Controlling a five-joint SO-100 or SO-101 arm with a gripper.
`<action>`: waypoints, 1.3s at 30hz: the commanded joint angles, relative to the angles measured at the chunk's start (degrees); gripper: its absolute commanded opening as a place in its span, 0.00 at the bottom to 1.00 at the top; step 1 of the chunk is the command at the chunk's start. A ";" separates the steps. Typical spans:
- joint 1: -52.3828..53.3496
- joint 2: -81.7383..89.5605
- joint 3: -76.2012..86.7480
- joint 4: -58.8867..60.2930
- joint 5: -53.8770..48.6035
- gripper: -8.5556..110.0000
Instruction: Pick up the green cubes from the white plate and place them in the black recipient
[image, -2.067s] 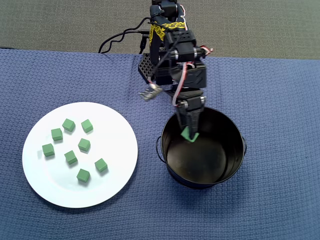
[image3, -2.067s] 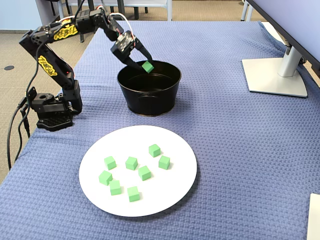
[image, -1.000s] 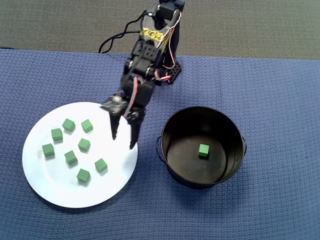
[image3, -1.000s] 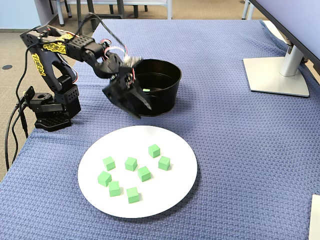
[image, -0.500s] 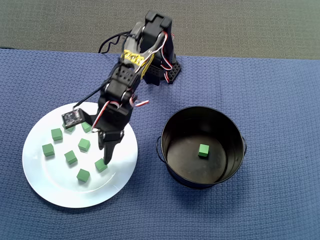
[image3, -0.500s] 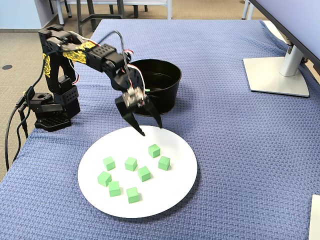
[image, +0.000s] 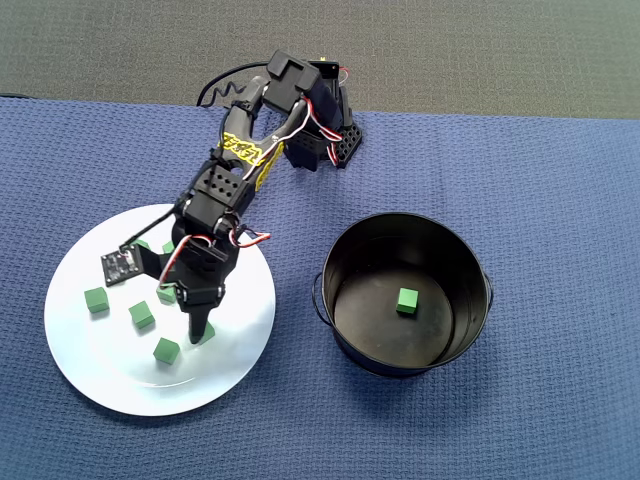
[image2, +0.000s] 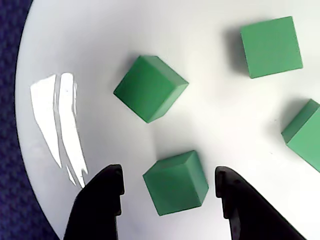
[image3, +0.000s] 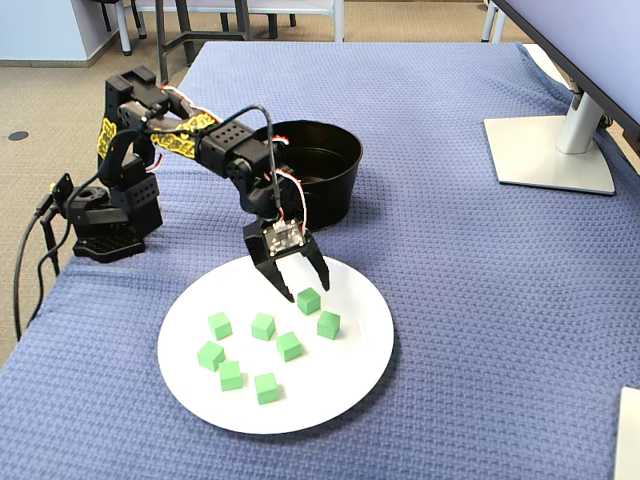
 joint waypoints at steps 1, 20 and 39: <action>0.09 1.23 0.62 -1.85 -7.29 0.22; 1.14 2.81 3.25 -5.01 -32.61 0.23; -0.18 -1.58 3.52 -10.28 -26.10 0.11</action>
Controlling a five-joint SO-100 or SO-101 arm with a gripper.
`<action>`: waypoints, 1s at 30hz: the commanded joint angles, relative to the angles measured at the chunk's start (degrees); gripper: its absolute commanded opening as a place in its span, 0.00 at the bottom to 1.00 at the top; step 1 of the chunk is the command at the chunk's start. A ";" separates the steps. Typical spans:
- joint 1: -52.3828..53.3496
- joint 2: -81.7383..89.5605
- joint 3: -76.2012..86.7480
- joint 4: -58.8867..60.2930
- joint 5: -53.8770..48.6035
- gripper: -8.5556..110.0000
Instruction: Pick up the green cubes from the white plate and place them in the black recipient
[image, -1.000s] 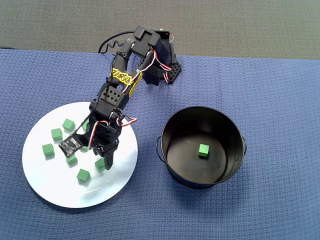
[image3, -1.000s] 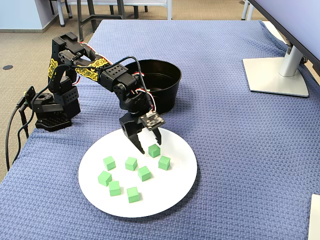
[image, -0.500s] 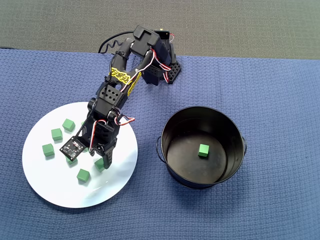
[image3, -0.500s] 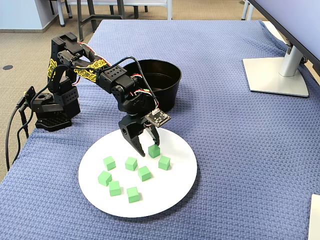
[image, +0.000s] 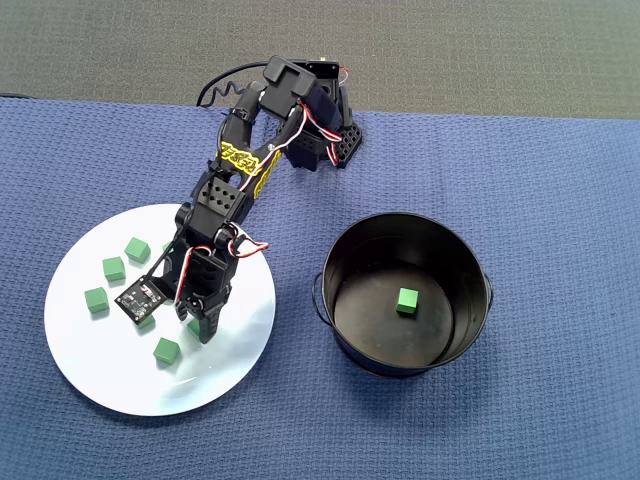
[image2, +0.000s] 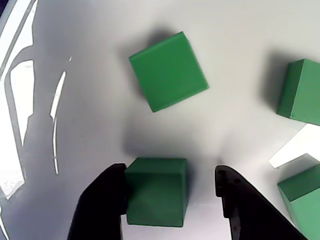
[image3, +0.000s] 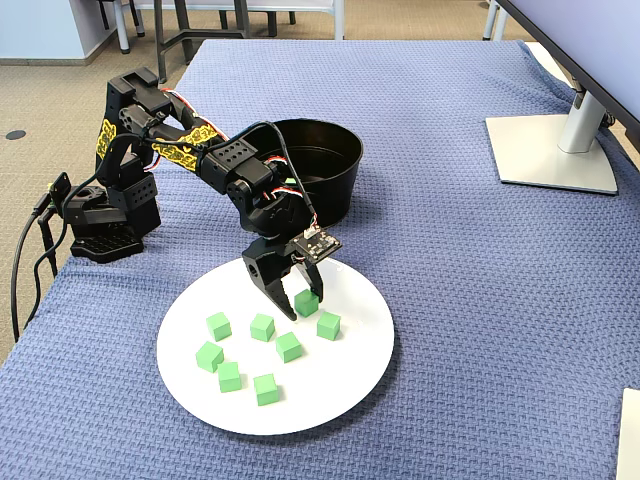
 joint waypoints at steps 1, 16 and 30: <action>-0.88 1.23 -2.11 -1.58 1.76 0.08; -2.37 28.92 7.47 3.96 26.89 0.07; -29.44 61.52 18.02 22.32 54.32 0.07</action>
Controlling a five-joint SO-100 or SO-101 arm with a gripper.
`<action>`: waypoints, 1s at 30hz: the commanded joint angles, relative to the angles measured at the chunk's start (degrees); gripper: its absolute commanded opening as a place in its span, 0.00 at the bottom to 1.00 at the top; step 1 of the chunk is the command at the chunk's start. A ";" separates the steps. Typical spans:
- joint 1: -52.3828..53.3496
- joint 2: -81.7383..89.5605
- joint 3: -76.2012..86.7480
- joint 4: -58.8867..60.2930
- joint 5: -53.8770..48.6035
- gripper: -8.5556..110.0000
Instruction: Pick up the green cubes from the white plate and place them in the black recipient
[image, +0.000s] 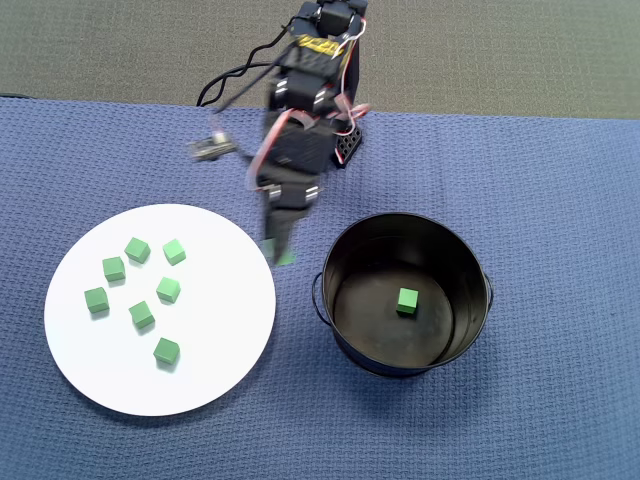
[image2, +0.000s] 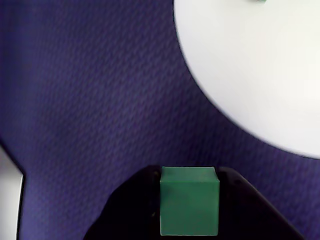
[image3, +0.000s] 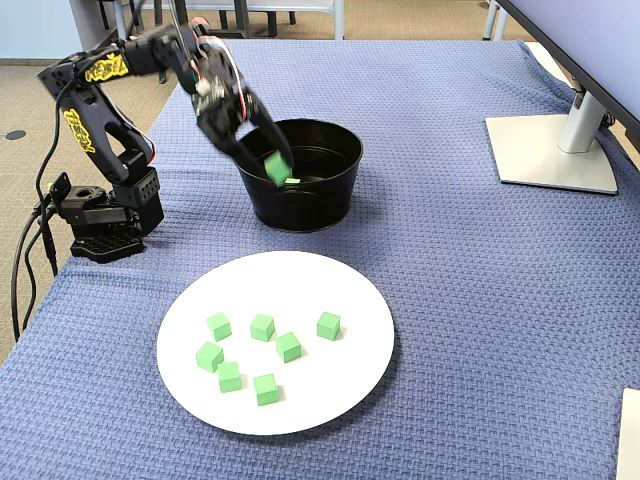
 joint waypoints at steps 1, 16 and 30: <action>-12.30 3.34 -0.70 2.64 7.12 0.07; -26.10 -12.57 -10.81 1.41 7.38 0.31; 14.85 -21.09 -17.58 6.59 -17.93 0.07</action>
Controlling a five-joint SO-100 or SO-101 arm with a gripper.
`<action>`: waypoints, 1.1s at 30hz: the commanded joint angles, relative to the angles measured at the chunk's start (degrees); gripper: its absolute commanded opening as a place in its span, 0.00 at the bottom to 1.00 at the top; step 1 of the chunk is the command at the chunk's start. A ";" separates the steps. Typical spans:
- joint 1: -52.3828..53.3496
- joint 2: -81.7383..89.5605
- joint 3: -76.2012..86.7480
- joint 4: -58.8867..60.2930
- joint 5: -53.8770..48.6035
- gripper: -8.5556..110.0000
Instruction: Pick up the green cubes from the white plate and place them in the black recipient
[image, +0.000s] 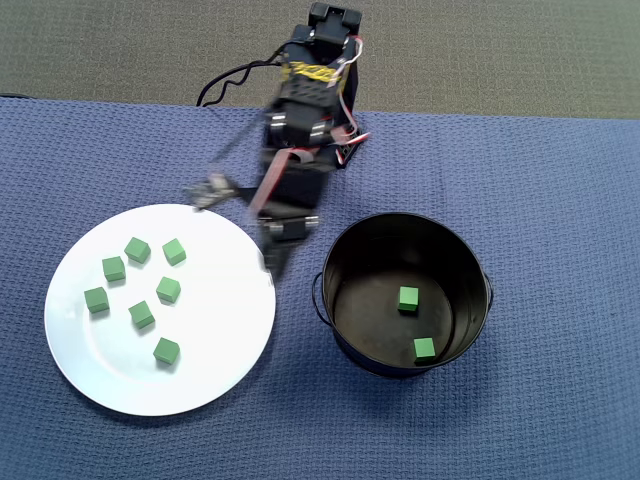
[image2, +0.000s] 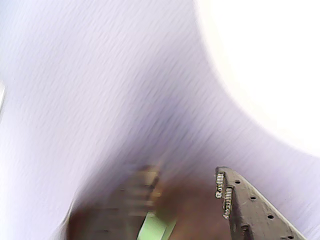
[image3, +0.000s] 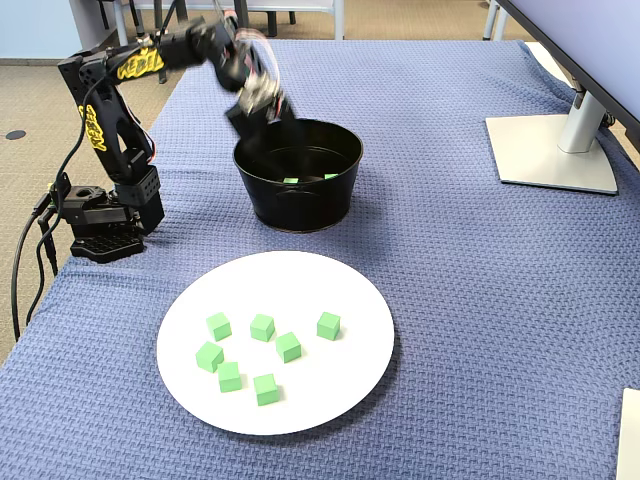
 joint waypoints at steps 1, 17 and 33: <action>10.55 -1.14 -1.05 0.18 -7.73 0.07; 28.56 -5.80 18.63 -17.93 -43.07 0.24; 32.08 -10.90 18.37 -16.79 -64.86 0.29</action>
